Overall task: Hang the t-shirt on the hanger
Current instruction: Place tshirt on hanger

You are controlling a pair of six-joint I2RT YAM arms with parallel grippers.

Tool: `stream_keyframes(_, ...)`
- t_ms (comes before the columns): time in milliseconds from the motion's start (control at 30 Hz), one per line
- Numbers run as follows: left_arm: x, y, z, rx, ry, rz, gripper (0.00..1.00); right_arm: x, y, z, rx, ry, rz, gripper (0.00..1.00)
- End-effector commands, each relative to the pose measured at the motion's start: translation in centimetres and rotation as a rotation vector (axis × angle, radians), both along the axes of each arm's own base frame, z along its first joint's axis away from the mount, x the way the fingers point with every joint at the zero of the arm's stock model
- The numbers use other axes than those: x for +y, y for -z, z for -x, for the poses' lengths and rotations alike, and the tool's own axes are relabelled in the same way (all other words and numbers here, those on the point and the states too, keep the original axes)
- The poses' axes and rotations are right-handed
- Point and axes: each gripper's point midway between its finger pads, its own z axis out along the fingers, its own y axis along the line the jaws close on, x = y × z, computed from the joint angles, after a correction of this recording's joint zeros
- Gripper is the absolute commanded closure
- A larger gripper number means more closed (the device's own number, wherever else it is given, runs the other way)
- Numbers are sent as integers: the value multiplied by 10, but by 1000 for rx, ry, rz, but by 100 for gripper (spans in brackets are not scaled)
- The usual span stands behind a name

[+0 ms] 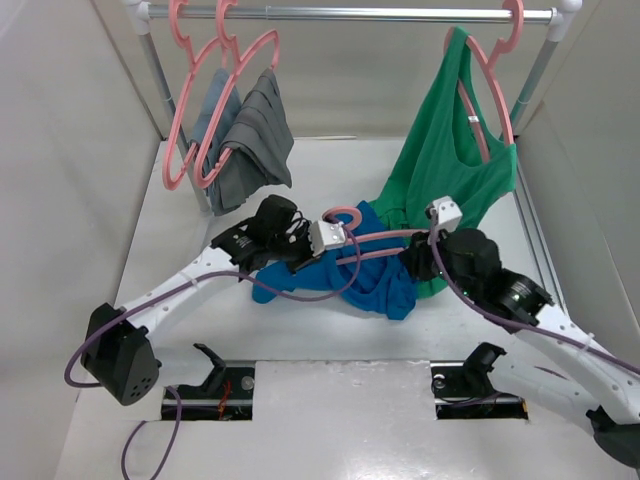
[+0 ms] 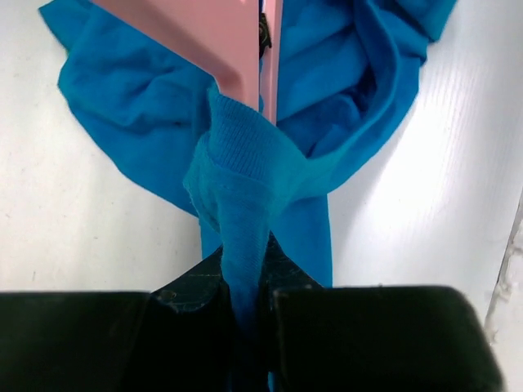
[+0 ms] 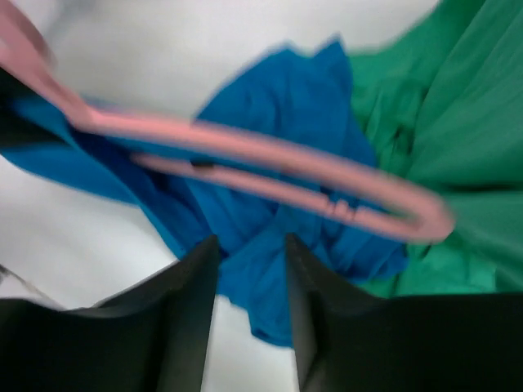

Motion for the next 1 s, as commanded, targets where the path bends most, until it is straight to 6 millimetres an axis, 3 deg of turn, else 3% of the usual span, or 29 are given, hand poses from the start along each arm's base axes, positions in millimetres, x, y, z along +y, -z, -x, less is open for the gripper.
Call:
stream_keyframes(0, -3, -17, -9, 16, -87, 99, 100, 9, 24, 5, 96, 17, -35, 65)
stream_keyframes(33, -2, -17, -10, 23, -107, 98, 100, 14, 28, 3, 111, 12, -33, 73)
stream_keyframes(133, 5, -11, -14, 67, -182, 101, 100, 22, 41, -2, 136, 13, 7, 76)
stream_keyframes(333, 16, -4, -6, 119, -242, 117, 100, 47, 62, -6, 188, -44, 33, 49)
stream_keyframes(400, 14, -4, -6, 122, -241, 133, 100, 58, 71, -15, 196, -52, 35, 47)
stream_keyframes(533, 11, -13, -7, 114, -237, 159, 100, 61, 96, -26, 253, -8, 100, 47)
stream_keyframes(633, 11, -13, -7, 113, -237, 159, 100, 75, 100, -37, 245, -19, 84, 49)
stream_keyframes(767, 11, -13, -7, 113, -237, 159, 100, 75, 124, -41, 308, 32, 118, 62)
stream_keyframes(900, 12, -15, -5, 112, -237, 160, 100, 66, 134, -42, 326, 85, 137, 70)
stream_keyframes(933, 12, -15, -5, 112, -237, 160, 100, 63, 133, -41, 325, 93, 144, 76)
stream_keyframes(967, 13, -13, -4, 119, -238, 154, 100, 59, 138, -39, 339, 113, 152, 95)
